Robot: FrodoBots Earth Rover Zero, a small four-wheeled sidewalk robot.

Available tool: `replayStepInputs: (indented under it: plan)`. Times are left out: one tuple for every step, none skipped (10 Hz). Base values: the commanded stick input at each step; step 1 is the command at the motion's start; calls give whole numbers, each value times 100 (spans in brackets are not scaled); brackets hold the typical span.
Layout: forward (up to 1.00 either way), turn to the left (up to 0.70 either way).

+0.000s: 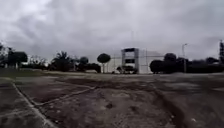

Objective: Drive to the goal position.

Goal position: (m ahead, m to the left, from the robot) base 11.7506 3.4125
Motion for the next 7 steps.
replayStepInputs:
  plan:
    - [70,0]
    - [70,0]
    - [70,0]
    - [70,0]
    - [70,0]
    - [70,0]
    - [70,0]
